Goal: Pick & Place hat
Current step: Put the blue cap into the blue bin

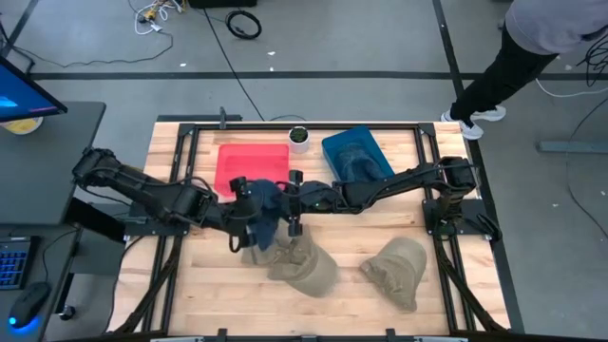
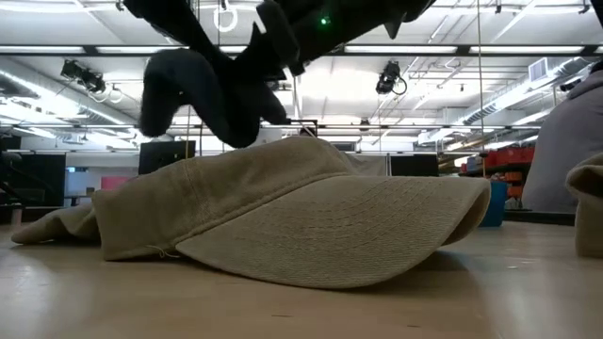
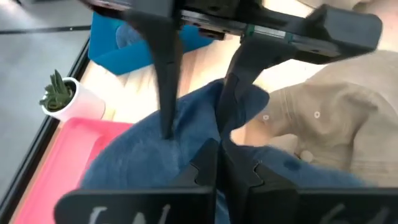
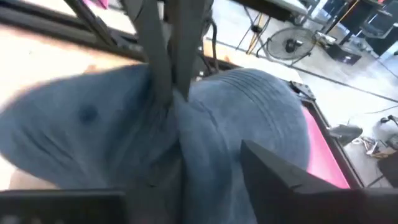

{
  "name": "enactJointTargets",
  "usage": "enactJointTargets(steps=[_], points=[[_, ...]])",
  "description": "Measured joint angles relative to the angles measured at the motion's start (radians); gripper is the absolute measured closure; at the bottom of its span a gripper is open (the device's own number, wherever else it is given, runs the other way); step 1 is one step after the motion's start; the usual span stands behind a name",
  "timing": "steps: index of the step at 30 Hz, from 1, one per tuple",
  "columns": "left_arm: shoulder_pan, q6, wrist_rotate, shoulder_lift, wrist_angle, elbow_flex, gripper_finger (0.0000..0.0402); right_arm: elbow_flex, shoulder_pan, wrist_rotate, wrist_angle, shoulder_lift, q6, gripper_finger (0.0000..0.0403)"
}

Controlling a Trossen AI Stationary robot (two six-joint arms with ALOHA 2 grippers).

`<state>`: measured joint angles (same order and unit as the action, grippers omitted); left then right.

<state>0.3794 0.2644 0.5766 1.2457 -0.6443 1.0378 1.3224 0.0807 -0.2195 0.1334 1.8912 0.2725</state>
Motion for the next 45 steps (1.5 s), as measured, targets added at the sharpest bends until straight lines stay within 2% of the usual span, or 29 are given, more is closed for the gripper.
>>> enactJointTargets(steps=[5,6,12,16,21,24,28,31,34,39,43,45], points=[[-0.012,0.013,-0.006,-0.001,-0.044,0.000,0.0358,-0.003,-0.002,-0.008,-0.038,0.000,0.005,0.0378],[-0.016,0.018,-0.007,-0.001,-0.043,0.000,0.0353,-0.004,-0.002,-0.008,-0.053,0.001,0.006,0.0390],[-0.023,0.039,-0.004,-0.001,-0.045,0.000,0.0317,-0.004,0.000,-0.092,-0.137,-0.002,-0.055,0.0396],[-0.023,0.040,0.001,-0.001,-0.047,0.000,0.0296,0.000,0.011,-0.227,-0.232,-0.060,-0.084,0.0396],[-0.023,0.083,0.003,-0.001,-0.050,0.001,0.0293,0.005,0.019,-0.457,-0.364,-0.225,-0.077,0.0399],[-0.023,0.087,0.003,-0.001,-0.051,0.001,0.0296,0.005,0.018,-0.606,-0.507,-0.346,-0.086,0.0399],[-0.023,0.086,0.003,-0.001,-0.053,0.001,0.0300,-0.017,0.016,-0.727,-0.677,-0.513,-0.204,0.0401],[-0.023,0.083,0.003,-0.001,-0.060,0.001,0.0300,-0.090,0.006,-0.732,-0.756,-0.636,-0.309,0.0401],[-0.023,0.080,0.004,-0.001,-0.066,0.002,0.0301,-0.228,-0.007,-0.732,-0.746,-0.750,-0.414,0.0402],[-0.023,0.080,0.007,-0.001,-0.066,0.002,0.0301,-0.510,-0.057,-0.731,-0.523,-0.857,-0.469,0.0402],[-0.025,0.080,0.007,-0.001,-0.066,0.002,0.0301,-0.689,-0.120,-0.725,-0.341,-0.862,-0.397,0.0402],[-0.025,0.083,0.007,-0.001,-0.066,0.002,0.0301,-0.754,-0.152,-0.683,-0.272,-0.857,-0.390,0.0403]])
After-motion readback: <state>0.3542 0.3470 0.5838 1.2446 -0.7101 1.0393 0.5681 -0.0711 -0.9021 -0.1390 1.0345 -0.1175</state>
